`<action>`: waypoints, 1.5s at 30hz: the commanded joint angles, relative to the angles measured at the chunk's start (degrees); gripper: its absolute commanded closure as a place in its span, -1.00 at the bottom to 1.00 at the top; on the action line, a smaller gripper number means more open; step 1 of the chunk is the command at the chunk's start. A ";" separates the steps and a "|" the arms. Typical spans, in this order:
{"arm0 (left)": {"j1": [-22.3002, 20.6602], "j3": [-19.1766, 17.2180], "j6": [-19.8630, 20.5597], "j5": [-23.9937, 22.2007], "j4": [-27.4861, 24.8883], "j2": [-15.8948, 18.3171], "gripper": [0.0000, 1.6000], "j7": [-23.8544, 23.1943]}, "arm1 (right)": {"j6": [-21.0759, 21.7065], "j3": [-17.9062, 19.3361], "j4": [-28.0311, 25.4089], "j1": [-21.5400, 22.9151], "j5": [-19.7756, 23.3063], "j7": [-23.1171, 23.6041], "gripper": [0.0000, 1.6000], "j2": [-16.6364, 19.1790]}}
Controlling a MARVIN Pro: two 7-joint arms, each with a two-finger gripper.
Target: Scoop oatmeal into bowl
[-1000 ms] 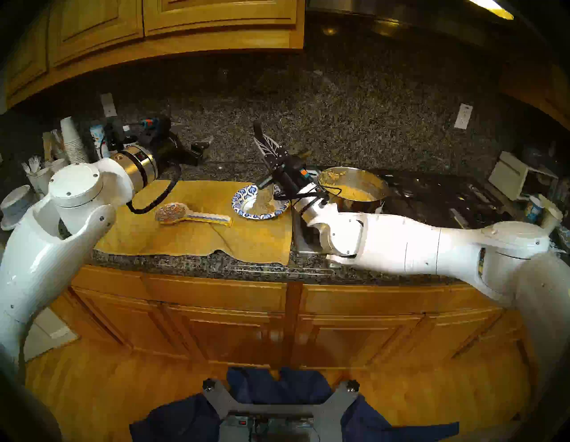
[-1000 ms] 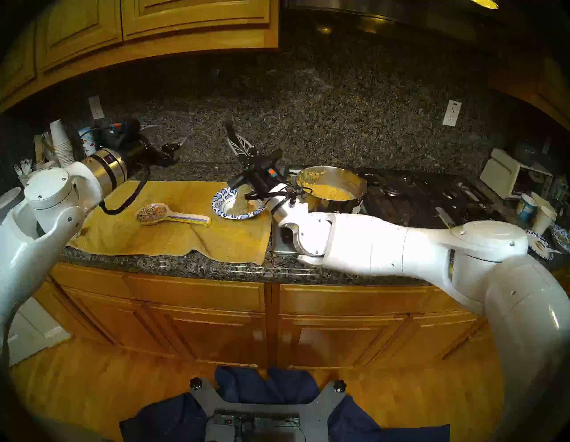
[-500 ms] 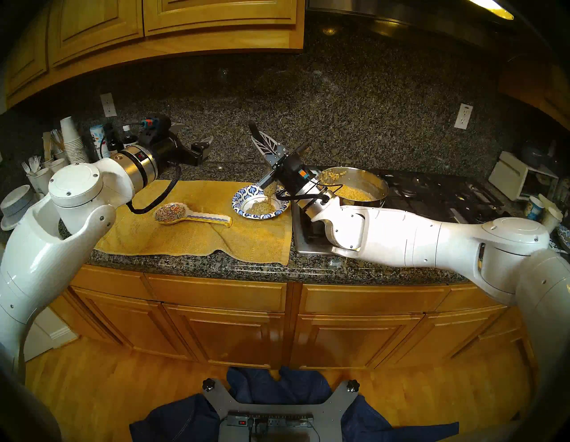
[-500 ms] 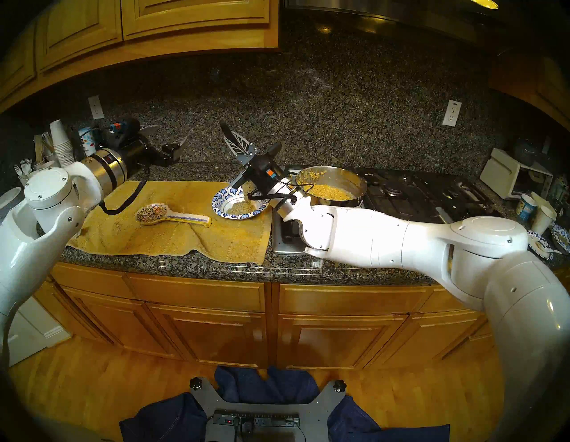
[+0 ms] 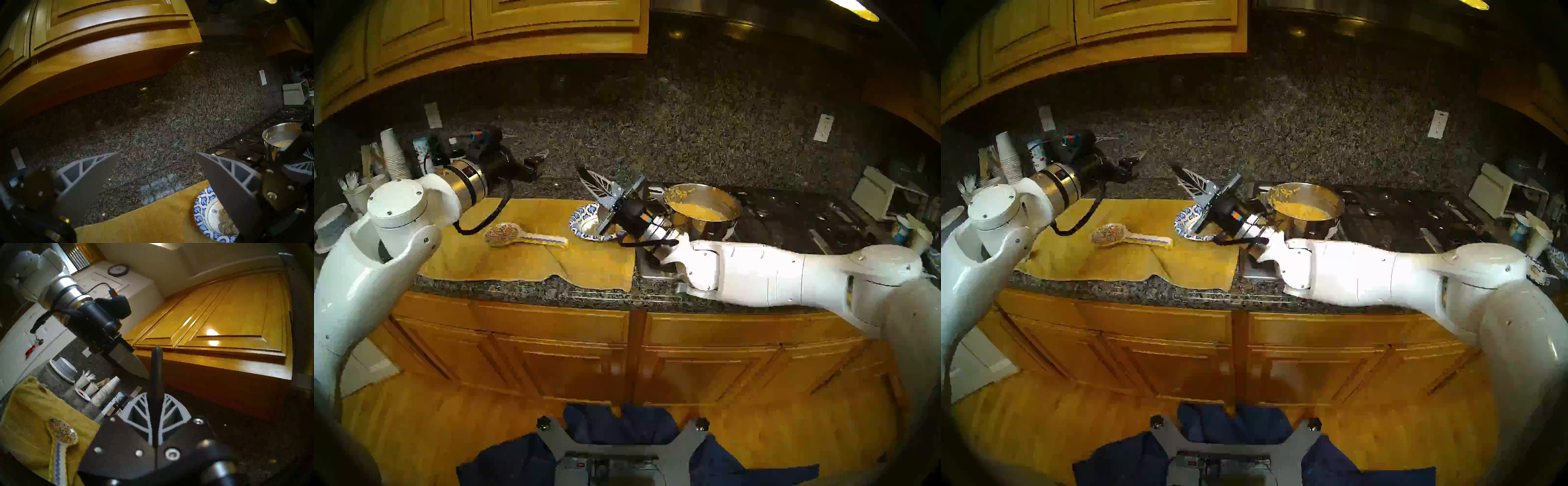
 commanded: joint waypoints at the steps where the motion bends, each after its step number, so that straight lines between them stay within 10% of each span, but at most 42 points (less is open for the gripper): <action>1: -1.84 -1.39 -0.91 0.08 -0.68 -0.03 -1.00 0.14 | -0.54 2.99 2.07 4.18 -0.38 -0.39 1.00 -0.06; 45: -1.89 -1.35 -1.06 0.08 -0.65 -0.02 -1.00 0.14 | -3.33 4.03 3.28 3.33 0.46 -1.56 1.00 -1.44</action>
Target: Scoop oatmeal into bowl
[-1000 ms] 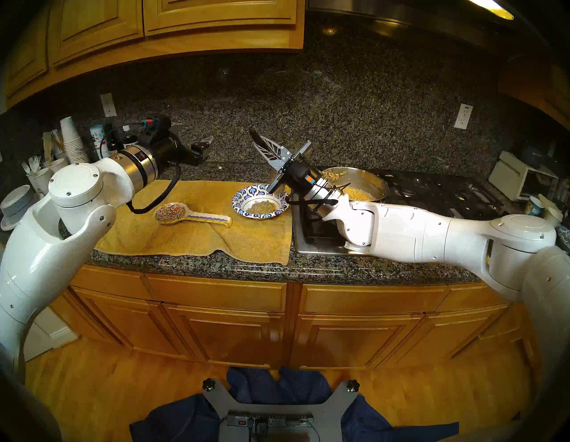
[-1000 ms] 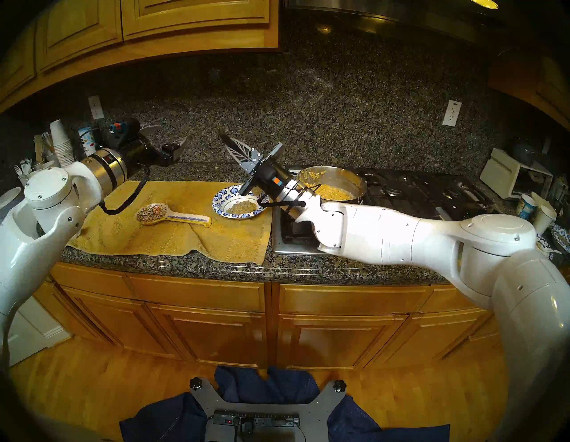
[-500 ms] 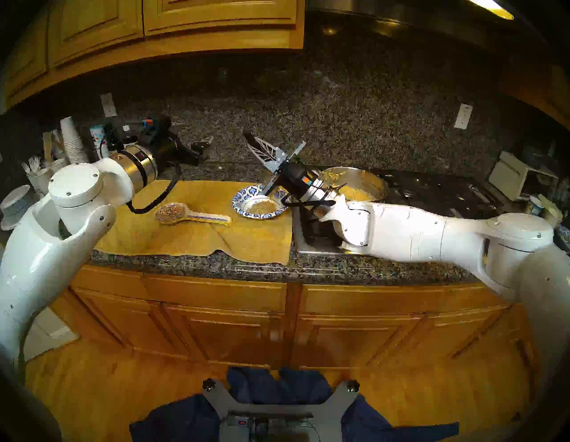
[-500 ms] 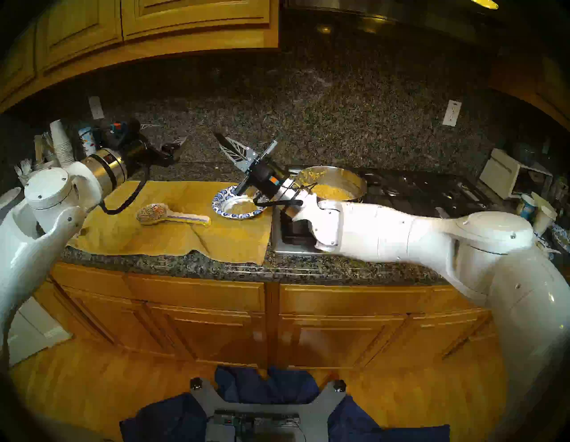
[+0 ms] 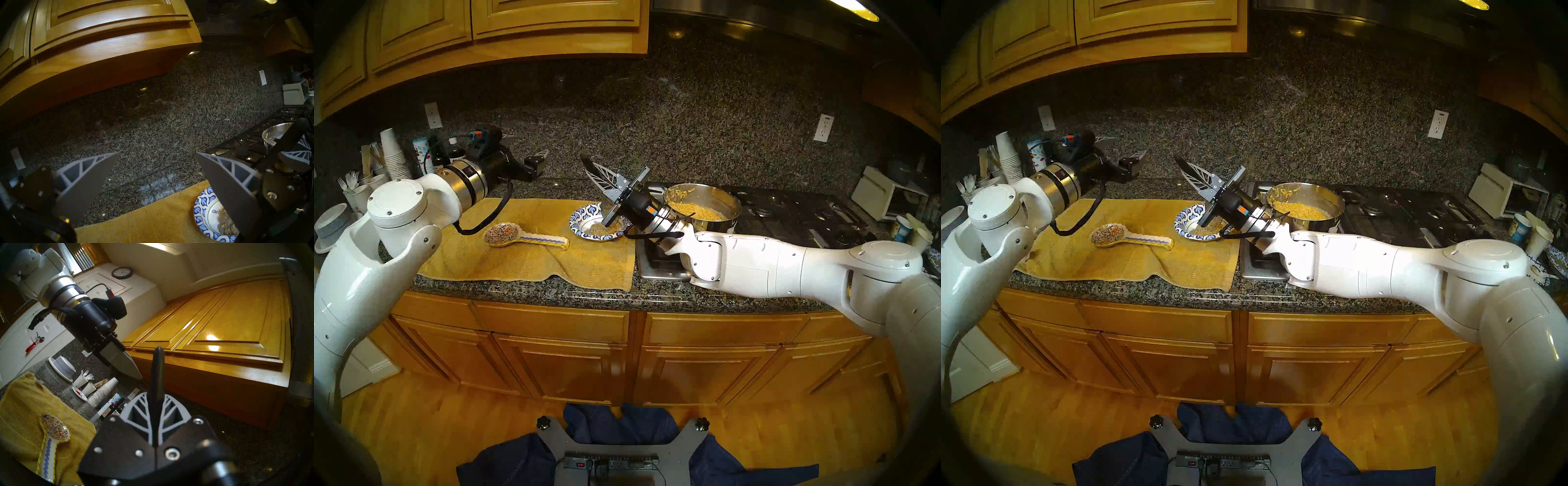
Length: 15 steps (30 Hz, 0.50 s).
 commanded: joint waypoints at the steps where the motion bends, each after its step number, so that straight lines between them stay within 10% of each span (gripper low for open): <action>1: -1.87 -1.38 -0.95 0.08 -0.65 -0.07 -1.00 0.14 | -0.28 3.16 -0.62 2.33 0.87 -1.97 1.00 -0.74; 15: -1.86 -1.37 -0.93 0.07 -0.65 -0.05 -1.00 0.14 | 0.13 6.93 -5.59 1.46 8.55 -6.29 1.00 -0.46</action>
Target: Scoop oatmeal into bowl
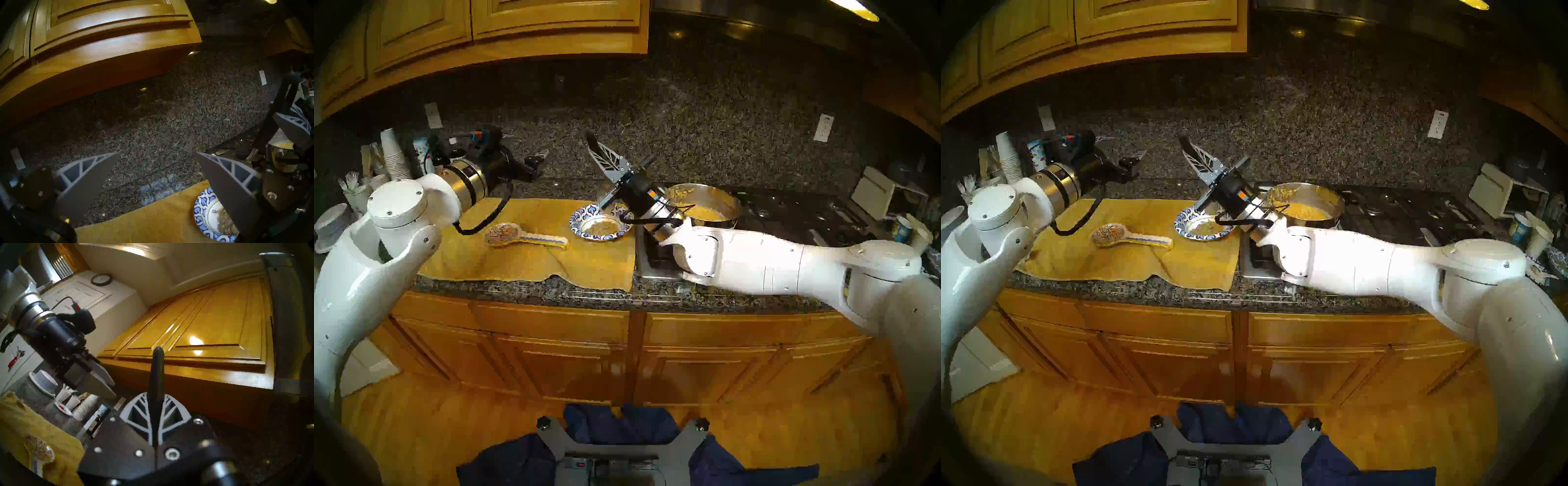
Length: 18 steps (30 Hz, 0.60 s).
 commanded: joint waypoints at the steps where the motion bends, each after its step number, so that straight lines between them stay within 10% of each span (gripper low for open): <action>1: -1.87 -1.38 -0.94 0.07 -0.65 -0.07 -1.00 0.14 | 0.25 3.87 -3.36 1.45 4.52 -3.34 1.00 0.64; 18: -1.81 -1.37 -0.87 0.05 -0.67 -0.01 -1.00 0.17 | 0.16 9.10 -13.49 2.82 14.81 -9.36 1.00 3.95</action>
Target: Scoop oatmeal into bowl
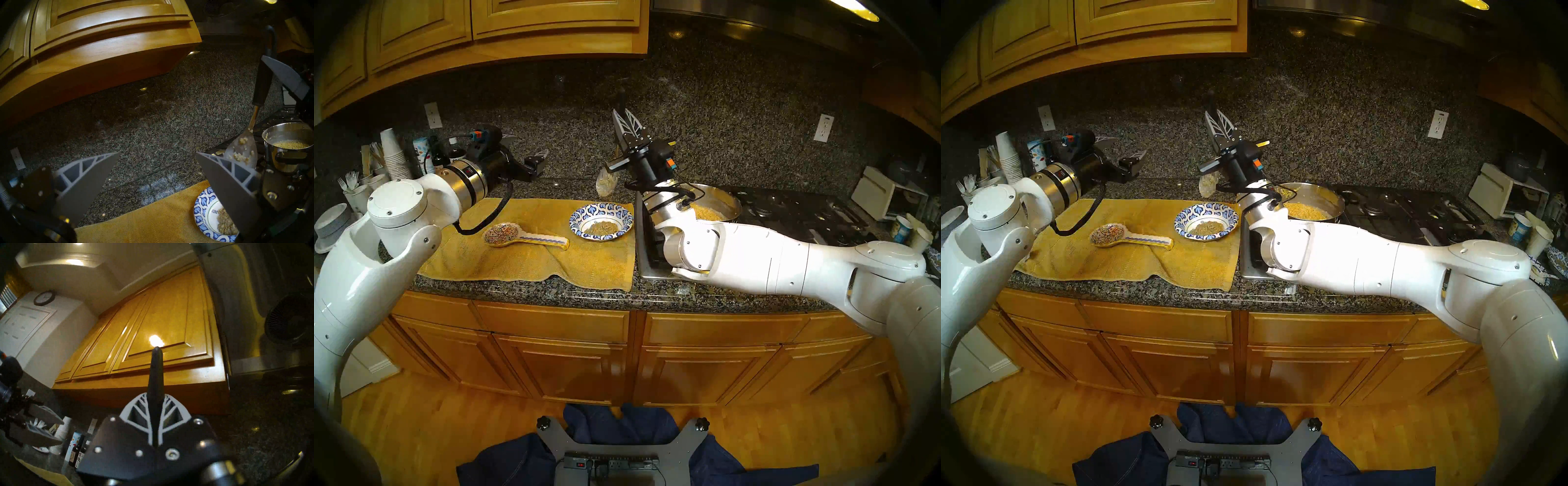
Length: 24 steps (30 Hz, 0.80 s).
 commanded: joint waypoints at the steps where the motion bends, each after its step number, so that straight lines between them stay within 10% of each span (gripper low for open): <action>1: -1.80 -1.38 -0.85 0.05 -0.68 -0.02 -1.00 0.15 | -0.04 4.79 -4.77 3.27 2.50 -3.18 1.00 2.28; 24: -1.80 -1.37 -0.86 0.03 -0.68 0.01 -1.00 0.17 | 1.41 8.86 -12.18 1.59 6.44 -11.55 1.00 17.85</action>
